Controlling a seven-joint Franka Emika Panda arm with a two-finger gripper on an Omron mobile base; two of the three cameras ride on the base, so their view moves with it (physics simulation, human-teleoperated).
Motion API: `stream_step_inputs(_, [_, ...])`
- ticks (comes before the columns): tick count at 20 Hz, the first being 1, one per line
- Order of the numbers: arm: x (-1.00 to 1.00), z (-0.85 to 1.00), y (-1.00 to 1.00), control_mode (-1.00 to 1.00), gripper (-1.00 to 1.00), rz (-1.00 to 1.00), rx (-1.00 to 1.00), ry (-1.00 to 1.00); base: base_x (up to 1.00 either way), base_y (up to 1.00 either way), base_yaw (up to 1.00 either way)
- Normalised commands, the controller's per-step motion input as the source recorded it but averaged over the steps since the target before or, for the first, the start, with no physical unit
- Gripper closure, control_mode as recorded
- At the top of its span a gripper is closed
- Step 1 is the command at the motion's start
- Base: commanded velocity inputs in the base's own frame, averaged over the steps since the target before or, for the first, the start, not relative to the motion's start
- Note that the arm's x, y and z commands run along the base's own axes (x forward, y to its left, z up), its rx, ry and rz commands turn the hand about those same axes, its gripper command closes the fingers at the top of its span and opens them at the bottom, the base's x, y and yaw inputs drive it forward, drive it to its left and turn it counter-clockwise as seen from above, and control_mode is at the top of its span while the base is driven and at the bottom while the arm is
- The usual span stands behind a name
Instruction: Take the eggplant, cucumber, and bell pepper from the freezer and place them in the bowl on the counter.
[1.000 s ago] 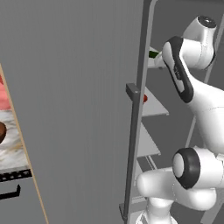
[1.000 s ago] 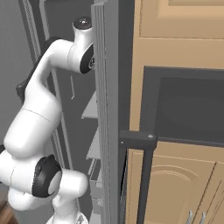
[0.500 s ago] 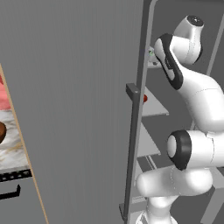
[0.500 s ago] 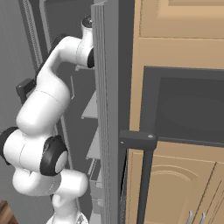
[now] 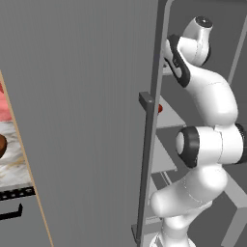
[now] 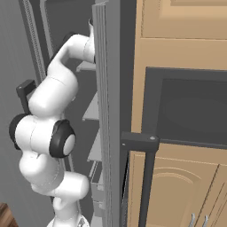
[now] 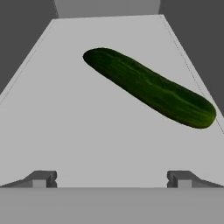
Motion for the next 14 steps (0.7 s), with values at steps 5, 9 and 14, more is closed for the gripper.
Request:
stream_step_inputs(5, [0.46,0.00,-0.04,-1.00,-1.00,0.00,0.00,0.00,0.00,0.00,0.00])
stream_step_inputs(9, [0.49,0.00,0.00,-1.00,-1.00,0.00,0.00,0.00,0.00,0.00,0.00])
stream_step_inputs(14, [0.35,0.00,-0.03,-1.00,-1.00,0.00,0.00,0.00,0.00,0.00,0.00])
